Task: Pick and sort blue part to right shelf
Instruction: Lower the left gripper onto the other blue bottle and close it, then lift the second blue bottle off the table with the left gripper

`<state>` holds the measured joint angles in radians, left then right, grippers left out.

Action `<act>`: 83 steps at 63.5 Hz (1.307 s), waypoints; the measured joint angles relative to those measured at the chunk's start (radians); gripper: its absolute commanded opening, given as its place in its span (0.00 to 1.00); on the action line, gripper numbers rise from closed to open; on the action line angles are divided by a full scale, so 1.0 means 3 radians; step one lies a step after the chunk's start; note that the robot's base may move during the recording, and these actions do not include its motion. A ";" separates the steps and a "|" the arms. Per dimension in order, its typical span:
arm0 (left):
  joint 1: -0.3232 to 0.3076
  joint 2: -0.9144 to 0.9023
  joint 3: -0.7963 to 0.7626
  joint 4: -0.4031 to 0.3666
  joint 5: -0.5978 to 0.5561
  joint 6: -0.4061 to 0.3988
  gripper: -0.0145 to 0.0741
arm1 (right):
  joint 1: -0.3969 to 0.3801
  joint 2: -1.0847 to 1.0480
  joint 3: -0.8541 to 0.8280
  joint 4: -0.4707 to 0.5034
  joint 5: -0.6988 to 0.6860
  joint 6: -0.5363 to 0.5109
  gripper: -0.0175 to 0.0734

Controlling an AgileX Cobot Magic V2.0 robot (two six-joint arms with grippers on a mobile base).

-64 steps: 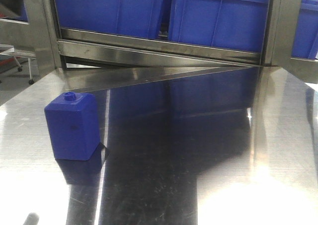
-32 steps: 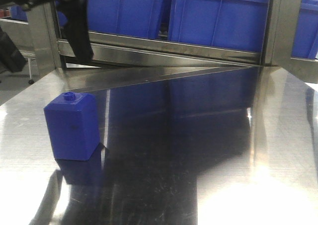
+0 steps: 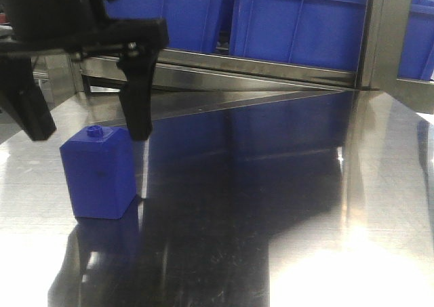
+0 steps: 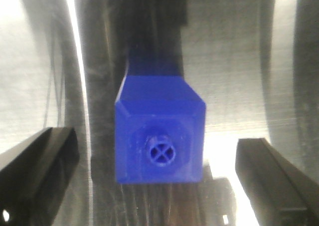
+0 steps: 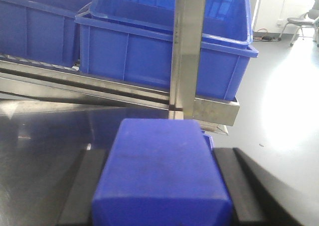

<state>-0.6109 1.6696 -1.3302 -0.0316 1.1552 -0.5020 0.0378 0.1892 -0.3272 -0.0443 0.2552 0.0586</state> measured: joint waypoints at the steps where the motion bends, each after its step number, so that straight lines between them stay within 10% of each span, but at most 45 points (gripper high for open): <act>1: 0.0000 0.0028 0.0000 0.0000 0.0008 0.0000 0.93 | 0.0000 0.0000 0.0000 0.0000 0.0000 0.0000 0.66; 42: 0.0007 0.0337 -0.0005 -0.0022 0.0014 -0.0068 0.92 | 0.0000 0.0000 0.0000 0.0000 0.0000 0.0000 0.66; 83: 0.0065 0.0337 -0.0007 -0.0029 0.0014 -0.0084 0.51 | 0.0000 0.0000 0.0000 0.0000 0.0000 0.0000 0.66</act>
<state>-0.5912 1.7706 -1.3323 -0.0404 1.1593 -0.5272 0.0378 0.1892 -0.3272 -0.0443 0.2552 0.0586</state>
